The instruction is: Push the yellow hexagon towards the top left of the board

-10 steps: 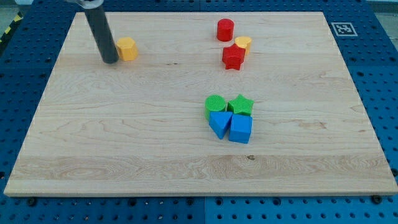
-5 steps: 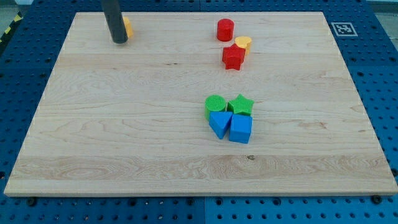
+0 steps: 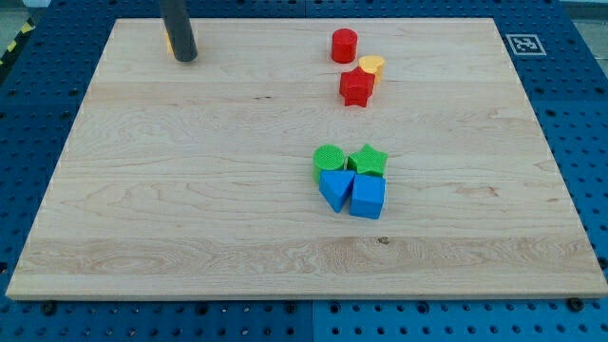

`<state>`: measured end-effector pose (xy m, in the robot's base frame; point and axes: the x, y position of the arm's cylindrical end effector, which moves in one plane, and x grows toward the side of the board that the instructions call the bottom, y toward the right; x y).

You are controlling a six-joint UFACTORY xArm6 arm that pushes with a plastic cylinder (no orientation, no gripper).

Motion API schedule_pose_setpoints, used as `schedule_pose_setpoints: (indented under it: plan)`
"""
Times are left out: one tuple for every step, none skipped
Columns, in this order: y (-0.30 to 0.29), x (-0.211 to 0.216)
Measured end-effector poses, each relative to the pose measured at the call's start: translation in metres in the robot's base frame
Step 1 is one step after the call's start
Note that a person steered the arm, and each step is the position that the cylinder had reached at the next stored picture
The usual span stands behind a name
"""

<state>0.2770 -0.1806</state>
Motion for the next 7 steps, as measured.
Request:
schedule_pose_setpoints:
  plan:
    - [-0.002,-0.001]
    - [-0.002,-0.001]
    - [0.004,0.003]
    - [0.062,0.028]
    - [0.140,0.042]
    - [0.179,0.042]
    - [0.183,0.024]
